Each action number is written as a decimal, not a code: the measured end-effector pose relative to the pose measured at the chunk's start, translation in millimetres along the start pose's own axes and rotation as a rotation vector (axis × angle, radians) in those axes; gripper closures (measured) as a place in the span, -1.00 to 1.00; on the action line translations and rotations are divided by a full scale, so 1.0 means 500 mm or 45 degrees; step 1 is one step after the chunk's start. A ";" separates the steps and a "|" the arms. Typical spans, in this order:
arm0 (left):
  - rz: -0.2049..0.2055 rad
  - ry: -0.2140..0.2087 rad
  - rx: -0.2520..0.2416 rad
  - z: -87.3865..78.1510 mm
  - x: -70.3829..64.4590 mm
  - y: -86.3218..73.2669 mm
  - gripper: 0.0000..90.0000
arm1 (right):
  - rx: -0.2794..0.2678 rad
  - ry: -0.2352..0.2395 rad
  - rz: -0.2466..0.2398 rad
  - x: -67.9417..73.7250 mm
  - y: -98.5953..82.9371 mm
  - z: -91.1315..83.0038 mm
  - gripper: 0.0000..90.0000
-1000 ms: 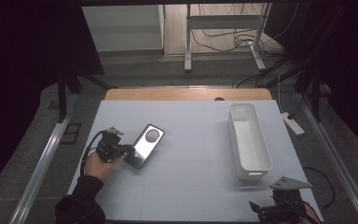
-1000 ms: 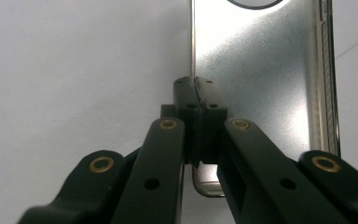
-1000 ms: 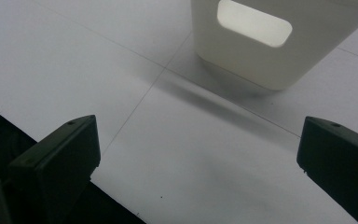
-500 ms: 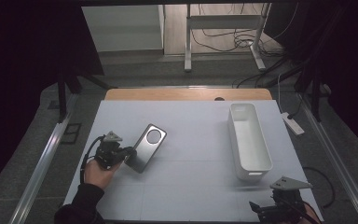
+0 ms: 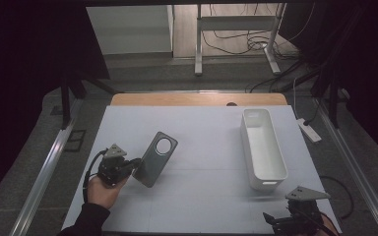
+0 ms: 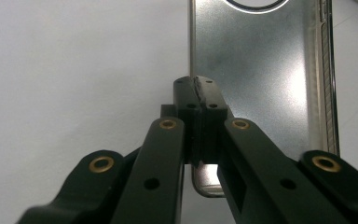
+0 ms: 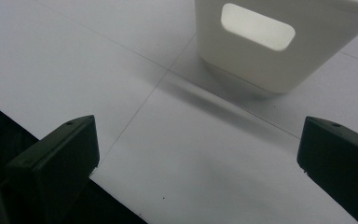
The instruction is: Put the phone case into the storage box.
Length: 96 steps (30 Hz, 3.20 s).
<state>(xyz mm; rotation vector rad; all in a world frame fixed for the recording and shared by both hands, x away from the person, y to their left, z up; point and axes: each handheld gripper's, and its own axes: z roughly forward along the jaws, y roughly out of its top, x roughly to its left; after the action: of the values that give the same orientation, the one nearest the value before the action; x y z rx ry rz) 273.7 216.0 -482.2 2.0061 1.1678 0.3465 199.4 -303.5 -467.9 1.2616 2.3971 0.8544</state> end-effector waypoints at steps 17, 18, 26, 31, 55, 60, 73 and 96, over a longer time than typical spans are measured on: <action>0.005 -0.035 -0.080 -0.024 -0.037 -0.020 0.98 | -0.096 0.078 -0.008 0.004 0.006 -0.009 -1.00; 0.005 -0.035 -0.080 -0.024 -0.037 -0.020 0.98 | -0.096 0.078 -0.008 0.004 0.006 -0.009 -1.00; 0.021 -0.035 -0.105 -0.030 -0.060 -0.027 0.98 | -0.193 0.180 -0.001 0.005 0.019 -0.017 -1.00; 0.028 -0.040 -0.106 -0.032 -0.070 -0.030 0.98 | -0.235 0.248 0.011 0.007 0.030 -0.017 -1.00; 0.063 -0.010 -0.200 -0.035 -0.118 -0.035 0.98 | -0.250 0.413 -0.015 0.021 0.103 0.005 -1.00; 0.078 -0.014 -0.211 -0.030 -0.129 -0.034 0.98 | -0.239 0.430 -0.011 0.022 0.115 0.014 -1.00; 0.105 -0.018 -0.220 -0.021 -0.141 -0.031 0.98 | -0.239 0.473 -0.031 0.027 0.145 0.031 -1.00; 0.109 -0.034 -0.230 -0.013 -0.145 -0.024 0.98 | -0.206 0.592 -0.009 0.041 0.200 0.076 -1.00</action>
<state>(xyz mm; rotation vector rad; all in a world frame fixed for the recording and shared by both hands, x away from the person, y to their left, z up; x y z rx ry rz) 223.5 162.4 -476.4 1.9002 0.9995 0.4510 271.4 -229.2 -434.6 1.0834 2.5973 1.4415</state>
